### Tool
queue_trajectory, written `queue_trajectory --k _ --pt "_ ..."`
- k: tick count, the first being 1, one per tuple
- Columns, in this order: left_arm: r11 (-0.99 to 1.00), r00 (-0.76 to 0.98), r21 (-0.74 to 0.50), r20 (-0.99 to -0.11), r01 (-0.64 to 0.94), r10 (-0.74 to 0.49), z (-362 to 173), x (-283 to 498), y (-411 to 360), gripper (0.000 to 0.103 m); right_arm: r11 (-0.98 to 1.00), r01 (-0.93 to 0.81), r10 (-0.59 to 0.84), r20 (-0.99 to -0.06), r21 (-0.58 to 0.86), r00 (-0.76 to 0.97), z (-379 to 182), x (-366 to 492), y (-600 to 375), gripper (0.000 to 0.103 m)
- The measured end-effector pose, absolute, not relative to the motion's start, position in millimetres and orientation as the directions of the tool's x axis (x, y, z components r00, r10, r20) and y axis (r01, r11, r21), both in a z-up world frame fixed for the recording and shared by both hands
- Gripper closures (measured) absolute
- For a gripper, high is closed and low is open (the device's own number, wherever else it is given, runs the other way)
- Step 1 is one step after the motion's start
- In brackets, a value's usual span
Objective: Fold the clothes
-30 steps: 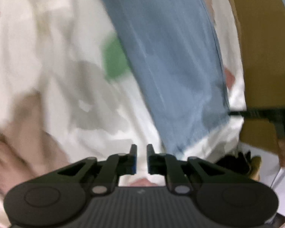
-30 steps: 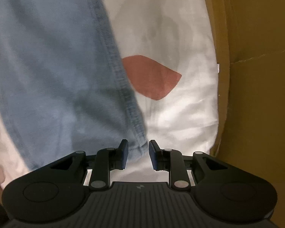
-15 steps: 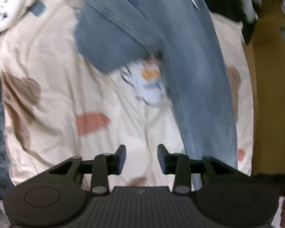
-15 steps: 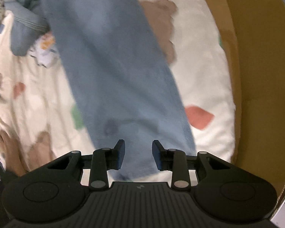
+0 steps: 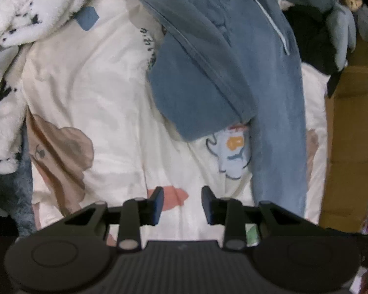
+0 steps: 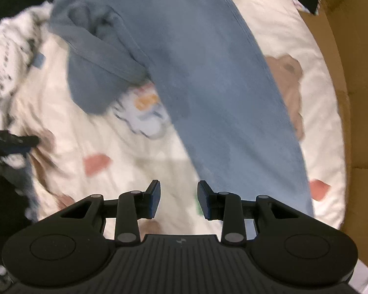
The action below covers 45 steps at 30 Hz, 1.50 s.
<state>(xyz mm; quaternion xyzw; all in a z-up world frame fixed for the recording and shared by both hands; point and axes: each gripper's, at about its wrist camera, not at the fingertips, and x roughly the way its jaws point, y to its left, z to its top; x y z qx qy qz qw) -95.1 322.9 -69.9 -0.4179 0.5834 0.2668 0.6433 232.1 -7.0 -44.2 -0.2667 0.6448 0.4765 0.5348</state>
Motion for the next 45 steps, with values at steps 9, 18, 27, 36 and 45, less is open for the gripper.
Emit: queue_trajectory --k 9,18,27,36,45 --pt "0.46 0.25 -0.284 -0.959 -0.841 -0.134 -87 -62 341 0.061 0.529 -0.767 0.282 -0.927 0.364 -0.245 -25 199 17 0.058" --pt "0.467 0.322 -0.345 -0.938 -0.814 -0.131 -146 -7 333 0.054 0.524 -0.734 0.393 -0.887 0.432 -0.242 -69 176 25 0.058" --pt "0.386 0.357 -0.363 -0.93 -0.848 -0.089 -194 8 323 0.052 0.566 -0.728 0.369 -0.909 0.385 -0.194 -97 201 24 0.058" --pt "0.314 0.299 -0.305 -0.952 -0.899 -0.071 -208 36 326 0.076 0.63 -0.659 0.417 -0.895 0.411 -0.159 -91 220 23 0.058" --pt "0.26 0.307 -0.315 -0.949 -0.913 -0.071 -195 29 335 0.1 0.668 -0.604 0.437 -0.886 0.434 -0.154 -94 228 19 0.058"
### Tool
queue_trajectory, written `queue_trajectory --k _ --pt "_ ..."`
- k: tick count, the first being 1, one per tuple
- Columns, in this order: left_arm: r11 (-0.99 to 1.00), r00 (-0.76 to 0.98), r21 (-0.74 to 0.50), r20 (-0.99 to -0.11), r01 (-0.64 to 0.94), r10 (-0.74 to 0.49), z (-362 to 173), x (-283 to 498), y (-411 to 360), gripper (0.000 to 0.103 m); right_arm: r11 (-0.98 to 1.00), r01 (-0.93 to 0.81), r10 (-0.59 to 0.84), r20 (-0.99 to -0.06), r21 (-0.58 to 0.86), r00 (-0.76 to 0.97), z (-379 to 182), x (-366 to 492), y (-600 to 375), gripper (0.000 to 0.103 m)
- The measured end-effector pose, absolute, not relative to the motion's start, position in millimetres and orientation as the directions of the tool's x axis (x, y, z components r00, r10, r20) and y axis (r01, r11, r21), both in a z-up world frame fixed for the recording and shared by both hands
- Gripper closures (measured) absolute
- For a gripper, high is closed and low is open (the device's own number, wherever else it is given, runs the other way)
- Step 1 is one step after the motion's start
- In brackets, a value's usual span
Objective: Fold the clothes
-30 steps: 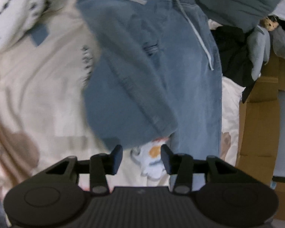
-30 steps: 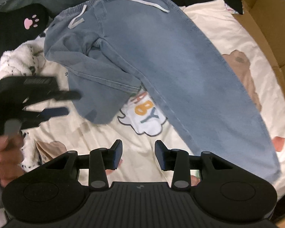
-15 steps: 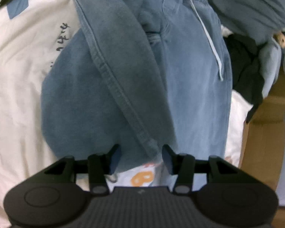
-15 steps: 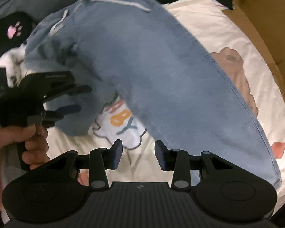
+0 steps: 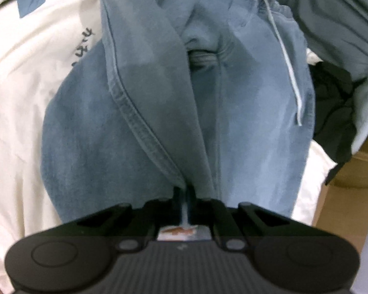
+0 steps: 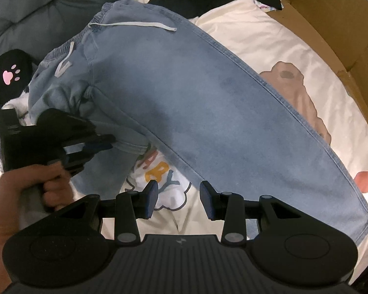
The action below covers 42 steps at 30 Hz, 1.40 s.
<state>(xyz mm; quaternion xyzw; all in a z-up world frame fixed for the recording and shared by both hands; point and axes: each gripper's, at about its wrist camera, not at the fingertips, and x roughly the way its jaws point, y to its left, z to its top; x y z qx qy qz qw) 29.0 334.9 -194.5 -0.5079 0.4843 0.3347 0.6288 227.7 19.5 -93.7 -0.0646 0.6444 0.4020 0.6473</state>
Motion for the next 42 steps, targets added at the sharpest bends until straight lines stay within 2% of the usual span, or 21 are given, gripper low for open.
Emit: queue_trajectory --k 10,19,28,37,39,42 --pt "0.277 0.302 -0.305 -0.952 -0.911 -0.056 -130 -9 353 0.101 0.62 -0.612 0.466 -0.858 0.49 -0.215 -92 205 34 0.058" --pt "0.31 0.222 -0.209 -0.975 -0.927 0.007 -90 -46 403 0.101 0.568 -0.652 0.474 -0.847 0.503 -0.241 -85 184 52 0.058" --pt "0.343 0.169 -0.144 -0.985 -0.928 0.042 -74 -66 438 0.101 0.51 -0.629 0.521 -0.793 0.587 -0.318 -81 170 65 0.058" --pt "0.314 0.171 -0.15 -0.984 -0.938 0.04 -59 -81 449 0.101 0.425 -0.63 0.535 -0.742 0.65 -0.404 -89 159 140 0.058" --pt "0.304 0.17 -0.149 -0.984 -0.941 0.044 -57 -85 453 0.101 0.424 -0.615 0.532 -0.732 0.665 -0.425 -94 156 160 0.058" --pt "0.304 0.167 -0.146 -0.985 -0.941 0.045 -57 -92 459 0.101 0.452 -0.512 0.558 -0.679 0.73 -0.477 -116 152 189 0.052"
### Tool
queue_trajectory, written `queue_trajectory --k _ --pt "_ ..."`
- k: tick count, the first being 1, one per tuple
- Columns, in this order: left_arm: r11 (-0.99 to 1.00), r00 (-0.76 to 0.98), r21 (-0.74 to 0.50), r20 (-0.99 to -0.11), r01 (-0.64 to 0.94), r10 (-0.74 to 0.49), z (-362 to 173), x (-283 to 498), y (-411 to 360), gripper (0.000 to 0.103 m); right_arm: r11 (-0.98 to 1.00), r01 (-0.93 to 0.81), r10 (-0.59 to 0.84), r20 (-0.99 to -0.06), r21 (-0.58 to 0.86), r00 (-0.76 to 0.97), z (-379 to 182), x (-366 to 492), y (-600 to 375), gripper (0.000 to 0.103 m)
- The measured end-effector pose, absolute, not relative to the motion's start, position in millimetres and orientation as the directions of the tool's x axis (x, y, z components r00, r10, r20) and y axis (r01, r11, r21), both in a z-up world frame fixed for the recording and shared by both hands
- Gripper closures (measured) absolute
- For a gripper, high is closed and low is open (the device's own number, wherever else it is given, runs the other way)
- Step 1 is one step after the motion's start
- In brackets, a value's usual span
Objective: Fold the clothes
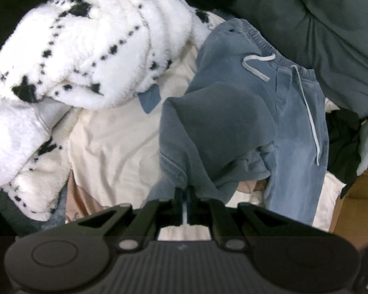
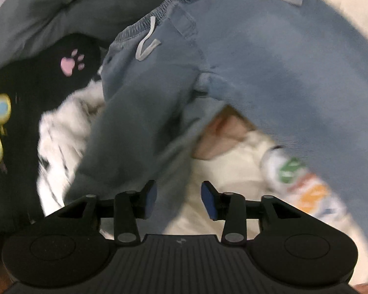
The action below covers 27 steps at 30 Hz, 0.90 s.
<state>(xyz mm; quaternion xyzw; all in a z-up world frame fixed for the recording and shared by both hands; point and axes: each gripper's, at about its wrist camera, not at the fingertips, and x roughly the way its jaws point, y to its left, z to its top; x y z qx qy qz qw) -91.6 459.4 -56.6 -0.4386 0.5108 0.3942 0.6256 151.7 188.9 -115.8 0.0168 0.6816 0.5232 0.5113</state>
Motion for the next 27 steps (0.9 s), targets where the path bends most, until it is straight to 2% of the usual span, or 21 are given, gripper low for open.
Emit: queue_trajectory --k 1,9,10,11,12,17,27 --pt "0.3 0.169 -0.148 -0.984 -0.942 0.047 -57 -94 461 0.101 0.461 -0.474 0.569 -0.659 0.751 -0.491 -126 150 199 0.051" --pt "0.288 0.182 -0.16 -0.982 -0.944 0.053 -58 -110 468 0.101 0.62 -0.326 0.554 -0.693 0.713 -0.462 -185 148 238 0.051" --pt "0.285 0.185 -0.163 -0.981 -0.945 0.055 -58 -112 468 0.101 0.626 -0.318 0.553 -0.693 0.712 -0.462 -189 149 239 0.063" --pt "0.284 0.188 -0.165 -0.981 -0.944 0.055 -56 -113 468 0.101 0.631 -0.311 0.552 -0.693 0.71 -0.463 -192 150 239 0.096" --pt "0.287 0.188 -0.164 -0.981 -0.944 0.057 -54 -113 468 0.101 0.627 -0.328 0.542 -0.698 0.707 -0.468 -193 150 241 0.102" --pt "0.296 0.179 -0.152 -0.982 -0.943 0.066 -40 -115 463 0.101 0.601 -0.41 0.504 -0.723 0.686 -0.473 -171 150 227 0.102" --pt "0.332 0.135 -0.112 -0.99 -0.937 0.048 -9 -117 452 0.101 0.649 -0.433 0.414 -0.769 0.625 -0.487 -118 165 149 0.102"
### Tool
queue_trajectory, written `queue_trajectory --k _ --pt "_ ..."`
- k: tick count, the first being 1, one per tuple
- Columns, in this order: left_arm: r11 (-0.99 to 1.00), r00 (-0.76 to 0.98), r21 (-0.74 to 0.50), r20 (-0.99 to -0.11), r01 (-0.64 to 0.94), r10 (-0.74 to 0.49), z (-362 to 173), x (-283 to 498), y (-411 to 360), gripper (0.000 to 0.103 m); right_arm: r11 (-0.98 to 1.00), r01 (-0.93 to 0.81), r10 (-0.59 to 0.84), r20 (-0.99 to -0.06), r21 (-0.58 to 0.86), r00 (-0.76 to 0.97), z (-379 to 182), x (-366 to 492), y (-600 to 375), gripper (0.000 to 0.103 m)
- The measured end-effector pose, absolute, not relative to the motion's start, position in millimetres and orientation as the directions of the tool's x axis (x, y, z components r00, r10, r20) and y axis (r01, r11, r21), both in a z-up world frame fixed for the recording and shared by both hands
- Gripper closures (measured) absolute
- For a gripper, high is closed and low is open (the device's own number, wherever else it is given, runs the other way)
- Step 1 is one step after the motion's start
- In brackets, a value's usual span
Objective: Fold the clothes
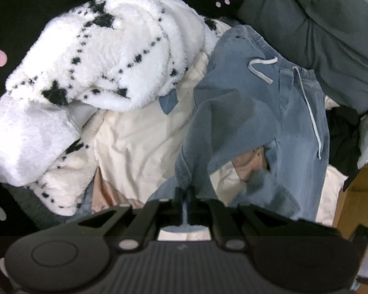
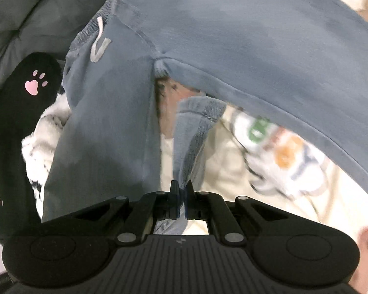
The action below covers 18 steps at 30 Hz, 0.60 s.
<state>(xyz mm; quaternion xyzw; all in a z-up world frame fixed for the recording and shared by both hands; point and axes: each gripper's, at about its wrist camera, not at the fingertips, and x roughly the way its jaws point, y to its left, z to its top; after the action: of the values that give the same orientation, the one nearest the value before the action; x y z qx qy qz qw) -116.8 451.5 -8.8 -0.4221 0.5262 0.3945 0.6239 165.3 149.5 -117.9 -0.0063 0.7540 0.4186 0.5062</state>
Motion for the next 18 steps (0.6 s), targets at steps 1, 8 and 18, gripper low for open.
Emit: queue_trajectory --k 1,8,18 --pt "0.342 0.133 -0.11 -0.99 -0.933 0.043 -6 -116 451 0.101 0.658 -0.432 0.402 -0.773 0.617 -0.491 -112 167 141 0.102" --pt "0.422 0.1 -0.093 -0.995 -0.902 -0.004 -11 -110 441 0.101 0.721 -0.397 0.341 -0.79 0.568 -0.51 -94 169 83 0.1" --pt "0.376 0.049 -0.068 -0.997 -0.924 -0.059 -53 -122 441 0.1 0.619 -0.545 0.332 -0.817 0.566 -0.471 -165 178 103 0.093"
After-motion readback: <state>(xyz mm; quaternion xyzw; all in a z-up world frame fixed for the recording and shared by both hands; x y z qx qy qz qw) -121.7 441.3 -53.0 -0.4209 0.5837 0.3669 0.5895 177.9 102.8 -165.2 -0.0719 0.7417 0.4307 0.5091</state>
